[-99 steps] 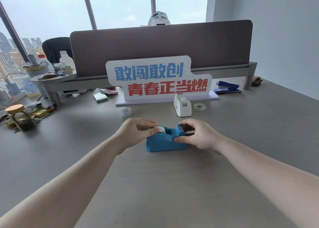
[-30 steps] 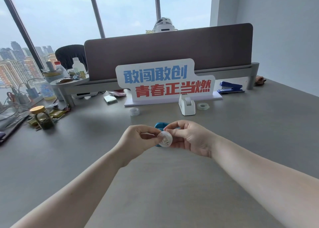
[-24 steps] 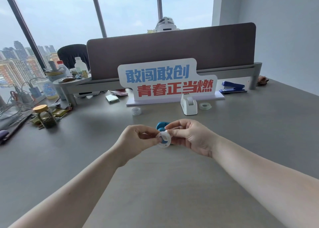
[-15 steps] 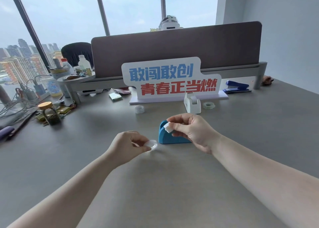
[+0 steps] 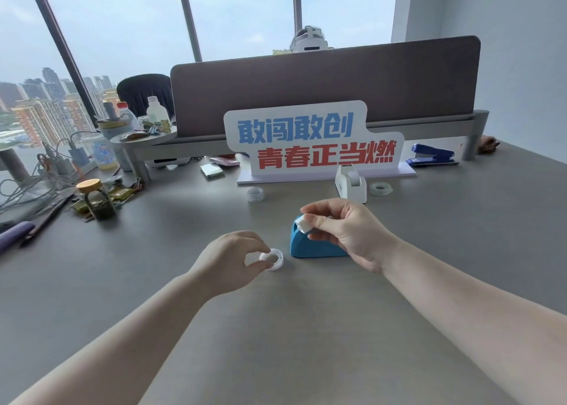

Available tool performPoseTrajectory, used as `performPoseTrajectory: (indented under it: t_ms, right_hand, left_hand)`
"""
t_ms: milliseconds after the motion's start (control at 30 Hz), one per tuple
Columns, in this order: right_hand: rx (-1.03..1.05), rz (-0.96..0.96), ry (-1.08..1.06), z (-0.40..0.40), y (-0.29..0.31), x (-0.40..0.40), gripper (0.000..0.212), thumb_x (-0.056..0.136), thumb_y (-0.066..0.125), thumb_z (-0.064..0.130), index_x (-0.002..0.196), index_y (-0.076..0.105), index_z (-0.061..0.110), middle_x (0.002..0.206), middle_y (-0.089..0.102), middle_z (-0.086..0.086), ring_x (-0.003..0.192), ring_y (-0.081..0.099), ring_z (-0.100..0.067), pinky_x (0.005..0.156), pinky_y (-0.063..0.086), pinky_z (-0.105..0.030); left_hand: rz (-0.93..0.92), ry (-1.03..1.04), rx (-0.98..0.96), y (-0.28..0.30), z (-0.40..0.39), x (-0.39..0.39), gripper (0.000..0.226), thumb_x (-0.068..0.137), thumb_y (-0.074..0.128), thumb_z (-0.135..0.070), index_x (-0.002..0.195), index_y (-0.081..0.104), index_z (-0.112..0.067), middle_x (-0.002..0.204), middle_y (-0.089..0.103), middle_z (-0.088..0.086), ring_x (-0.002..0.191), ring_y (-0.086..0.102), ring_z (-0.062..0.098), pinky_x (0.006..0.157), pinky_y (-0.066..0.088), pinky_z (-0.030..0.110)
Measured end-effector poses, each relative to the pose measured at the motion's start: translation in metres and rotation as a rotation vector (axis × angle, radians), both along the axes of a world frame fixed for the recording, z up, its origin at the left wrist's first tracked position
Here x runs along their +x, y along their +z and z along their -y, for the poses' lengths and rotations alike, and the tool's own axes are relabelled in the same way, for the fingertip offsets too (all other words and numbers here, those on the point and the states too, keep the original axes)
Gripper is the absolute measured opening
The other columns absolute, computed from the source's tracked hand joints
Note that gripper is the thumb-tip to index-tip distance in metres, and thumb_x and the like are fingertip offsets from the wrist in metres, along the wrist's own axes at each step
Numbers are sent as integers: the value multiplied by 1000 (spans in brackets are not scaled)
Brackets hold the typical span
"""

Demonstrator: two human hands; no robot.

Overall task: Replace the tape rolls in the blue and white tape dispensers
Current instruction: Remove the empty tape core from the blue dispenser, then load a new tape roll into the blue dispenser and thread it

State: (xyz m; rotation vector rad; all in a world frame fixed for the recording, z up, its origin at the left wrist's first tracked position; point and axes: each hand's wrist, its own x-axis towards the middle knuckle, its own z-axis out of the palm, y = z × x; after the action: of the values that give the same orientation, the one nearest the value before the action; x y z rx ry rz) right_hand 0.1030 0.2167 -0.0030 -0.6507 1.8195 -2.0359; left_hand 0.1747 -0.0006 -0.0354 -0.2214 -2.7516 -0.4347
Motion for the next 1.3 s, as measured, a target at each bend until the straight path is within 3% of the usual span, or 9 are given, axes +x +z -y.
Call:
performPoseTrajectory:
  t_ms: [133,267,433,600,867,1067,1233,1300]
  right_hand:
    - [-8,0,-1,2,6,-4,12,84,63,6,95,69,7,96,70,-11,86,66,-19,81,57,-30]
    - [3,-28,-3,8,12,-13,13,85,63,7,96,69,7,98,70,-14,88,67,-21,80,59,-29]
    - [3,-49,-16,17,15,-29,14,84,64,10,96,70,6,93,70,-13,83,67,-22,80,59,-31]
    - [-21,-56,-37,23,17,-47,11,83,64,9,92,71,7,88,71,-10,80,67,-21,77,59,-31]
    - [-46,-74,-73,25,20,-70,17,83,63,5,98,68,-2,92,69,-17,78,67,-19,72,60,-26]
    - [-50,-61,-97,26,19,-80,17,83,63,3,98,67,-3,87,69,-12,73,67,-15,70,60,-26]
    - [-28,-49,-123,25,18,-81,16,83,64,6,97,68,1,90,70,-13,77,69,-19,73,60,-29]
    - [-22,-49,-141,23,19,-80,14,82,65,6,96,69,3,89,71,-11,77,69,-18,74,60,-30]
  left_hand:
    - [11,61,90,6,6,-19,17,79,67,-38,88,73,-25,91,70,-12,76,57,7,77,51,30]
    - [-28,189,88,13,15,-47,17,83,58,-32,85,71,-21,86,70,-3,85,64,21,76,53,35]
    - [72,336,8,15,23,-93,39,88,53,-31,126,54,-21,125,57,5,111,55,31,90,46,38]
    - [150,393,18,10,34,-140,47,86,55,-33,130,43,-21,139,44,6,125,42,29,95,41,41]
    - [236,437,98,-5,52,-183,49,84,57,-35,127,43,-17,138,46,12,127,41,34,98,39,39]
    - [197,481,143,-6,54,-192,45,87,54,-35,125,47,-14,136,51,12,125,45,32,93,40,35]
    - [107,498,226,-2,51,-189,33,81,58,-31,112,59,-18,121,62,9,106,54,28,75,39,29]
    - [67,470,311,2,47,-183,37,78,63,-32,112,61,-19,117,65,6,102,56,26,76,41,29]
